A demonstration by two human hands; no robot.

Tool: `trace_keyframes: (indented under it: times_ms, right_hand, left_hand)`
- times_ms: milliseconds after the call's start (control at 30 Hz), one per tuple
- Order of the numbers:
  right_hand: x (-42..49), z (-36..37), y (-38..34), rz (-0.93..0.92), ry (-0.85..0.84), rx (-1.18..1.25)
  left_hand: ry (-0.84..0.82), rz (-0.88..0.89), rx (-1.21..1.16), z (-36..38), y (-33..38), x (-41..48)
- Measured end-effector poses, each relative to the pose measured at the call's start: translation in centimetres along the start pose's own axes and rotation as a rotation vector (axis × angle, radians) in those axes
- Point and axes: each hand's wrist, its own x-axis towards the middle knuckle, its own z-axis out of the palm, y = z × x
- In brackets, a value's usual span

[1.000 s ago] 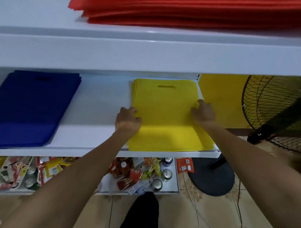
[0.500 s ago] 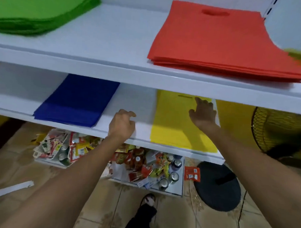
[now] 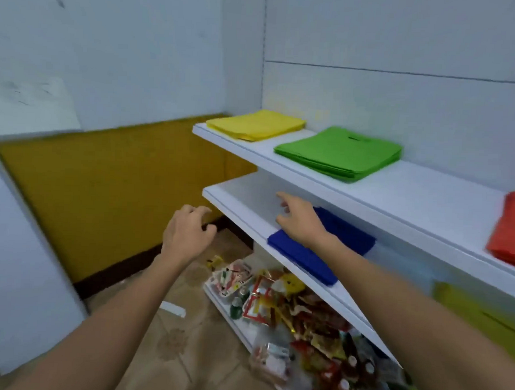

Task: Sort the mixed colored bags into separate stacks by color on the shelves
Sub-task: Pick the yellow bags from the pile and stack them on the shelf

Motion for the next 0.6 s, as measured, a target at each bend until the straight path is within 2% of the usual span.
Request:
trace_keyframes:
  times_ms: [133,300,600]
  right_hand:
    - [7.5,2.3,-8.7,-0.157,0.022,0.033]
    - [16.2,6.5,-16.2,-0.232,0.086,0.070]
    - [27.8,12.7,-20.8,-0.193,0.087,0.083]
  left_hand:
    - [0.068,-0.065,0.027,-5.0,-6.4,4.1]
    - [0.094,-0.084,0.032,-9.4,-14.0,11.4]
    - [0.018,-0.041,0.024,-10.4,-22.5,21.8]
